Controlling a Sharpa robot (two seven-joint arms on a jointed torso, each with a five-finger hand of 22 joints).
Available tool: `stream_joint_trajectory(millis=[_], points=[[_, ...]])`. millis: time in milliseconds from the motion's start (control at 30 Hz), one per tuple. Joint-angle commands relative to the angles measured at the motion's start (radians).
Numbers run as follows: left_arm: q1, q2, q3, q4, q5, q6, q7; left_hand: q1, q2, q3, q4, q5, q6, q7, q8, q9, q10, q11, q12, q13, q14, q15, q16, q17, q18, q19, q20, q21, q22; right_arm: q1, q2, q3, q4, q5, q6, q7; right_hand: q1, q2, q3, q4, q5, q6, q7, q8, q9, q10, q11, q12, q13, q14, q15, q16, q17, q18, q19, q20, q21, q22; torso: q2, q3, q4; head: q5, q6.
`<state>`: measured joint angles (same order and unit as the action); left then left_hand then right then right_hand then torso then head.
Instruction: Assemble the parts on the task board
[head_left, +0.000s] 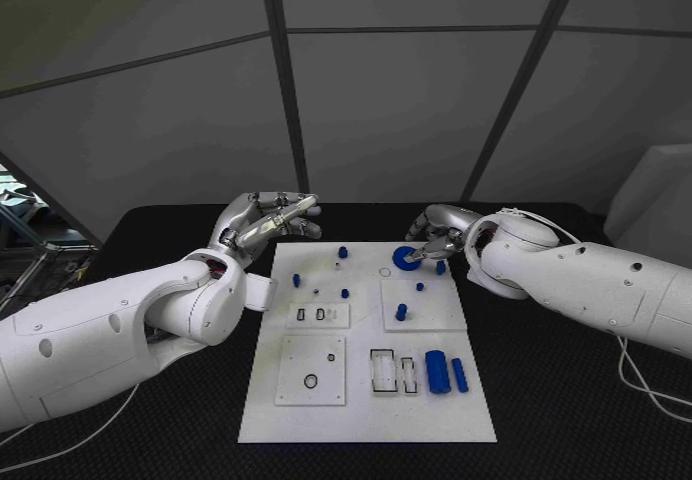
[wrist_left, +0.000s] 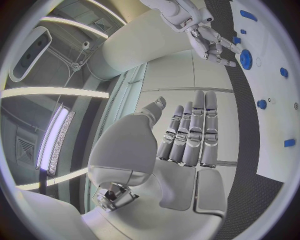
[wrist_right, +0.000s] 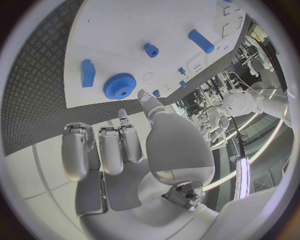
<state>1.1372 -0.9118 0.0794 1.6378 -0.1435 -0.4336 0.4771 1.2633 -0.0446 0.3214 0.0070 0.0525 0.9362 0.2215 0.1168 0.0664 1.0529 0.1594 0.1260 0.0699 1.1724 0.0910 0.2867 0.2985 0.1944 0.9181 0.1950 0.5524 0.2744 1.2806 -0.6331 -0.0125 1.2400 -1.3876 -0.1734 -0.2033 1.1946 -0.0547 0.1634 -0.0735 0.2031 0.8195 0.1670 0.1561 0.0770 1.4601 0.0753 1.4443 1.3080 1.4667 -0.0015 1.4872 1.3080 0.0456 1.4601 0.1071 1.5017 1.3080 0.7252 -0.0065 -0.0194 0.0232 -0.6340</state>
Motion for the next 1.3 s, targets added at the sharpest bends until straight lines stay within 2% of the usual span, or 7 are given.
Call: stream_joint_trajectory(millis=[33,233,567,733,1300], points=[[0.001,0.001,0.001,0.0,0.001,0.013,0.003,-0.007,0.002,-0.003,0.002,0.003,0.005,0.005,-0.007,0.0,0.0,0.0,-0.004,0.001,-0.003,0.002,-0.006,0.001,-0.014,-0.004,0.0,-0.004,-0.002,0.002,0.005,0.001,-0.003,-0.027,0.051,-0.011,0.0,0.009,-0.006,-0.002,-0.006,-0.008,0.001,0.002,-0.001,0.008,0.004,0.002,0.085,0.079,0.004,0.005,0.134,-0.01,0.007,0.004,0.005,0.085,-0.001,0.0,-0.0002,0.0,-0.002],[0.001,0.001,0.001,0.001,0.001,0.013,0.002,-0.007,0.002,-0.003,0.002,0.003,0.005,0.005,-0.007,0.0,0.0,0.0,-0.004,0.001,-0.003,0.002,-0.006,0.001,-0.014,-0.004,0.0,-0.004,-0.002,0.002,0.017,0.001,-0.019,-0.032,0.063,-0.015,0.002,0.01,-0.008,-0.002,-0.007,-0.012,0.001,0.002,-0.002,0.004,0.004,-0.002,0.081,0.079,0.005,0.006,0.135,-0.01,0.006,0.005,0.005,0.085,-0.001,-0.0003,-0.001,0.0,-0.002],[0.001,0.002,0.001,0.0,0.001,0.014,0.001,-0.007,0.002,-0.003,0.002,0.003,0.005,0.005,-0.007,0.0,0.0,0.0,-0.004,0.001,-0.003,0.002,-0.006,0.001,-0.014,-0.004,0.0,-0.004,-0.002,0.002,0.044,0.0,-0.052,-0.039,0.08,-0.022,0.017,0.026,-0.003,-0.006,-0.004,-0.014,0.001,0.008,-0.002,0.0,0.005,-0.005,0.078,0.078,0.006,0.007,0.136,-0.01,0.005,0.007,0.006,0.085,0.0,0.0011,0.0005,0.001,-0.004],[0.001,0.003,0.001,-0.001,0.001,0.015,0.001,-0.007,0.002,-0.003,0.002,0.003,0.005,0.005,-0.007,0.0,0.0,0.0,-0.004,0.001,-0.003,0.002,-0.006,0.001,-0.014,-0.004,0.0,-0.004,-0.002,0.002,0.052,0.0,-0.065,-0.041,0.089,-0.025,0.024,0.034,-0.001,-0.009,-0.002,-0.015,0.001,0.011,-0.001,-0.002,0.005,-0.007,0.076,0.078,0.006,0.008,0.136,-0.01,0.005,0.007,0.006,0.085,-0.001,0.0001,-0.0007,0.001,-0.005],[0.001,0.005,0.001,-0.003,0.001,0.016,-0.001,-0.007,0.002,-0.003,0.002,0.003,0.005,0.005,-0.007,0.0,0.0,0.0,-0.004,0.001,-0.003,0.002,-0.006,0.001,-0.014,-0.004,0.0,-0.004,-0.002,0.001,0.065,-0.002,-0.084,-0.054,0.135,-0.026,0.034,0.046,0.003,-0.013,-0.007,-0.007,0.0,0.02,0.001,-0.004,0.004,-0.009,0.075,0.077,0.005,0.009,0.138,-0.009,0.003,0.007,0.006,0.084,-0.001,0.0005,-0.0005,0.002,-0.009]])
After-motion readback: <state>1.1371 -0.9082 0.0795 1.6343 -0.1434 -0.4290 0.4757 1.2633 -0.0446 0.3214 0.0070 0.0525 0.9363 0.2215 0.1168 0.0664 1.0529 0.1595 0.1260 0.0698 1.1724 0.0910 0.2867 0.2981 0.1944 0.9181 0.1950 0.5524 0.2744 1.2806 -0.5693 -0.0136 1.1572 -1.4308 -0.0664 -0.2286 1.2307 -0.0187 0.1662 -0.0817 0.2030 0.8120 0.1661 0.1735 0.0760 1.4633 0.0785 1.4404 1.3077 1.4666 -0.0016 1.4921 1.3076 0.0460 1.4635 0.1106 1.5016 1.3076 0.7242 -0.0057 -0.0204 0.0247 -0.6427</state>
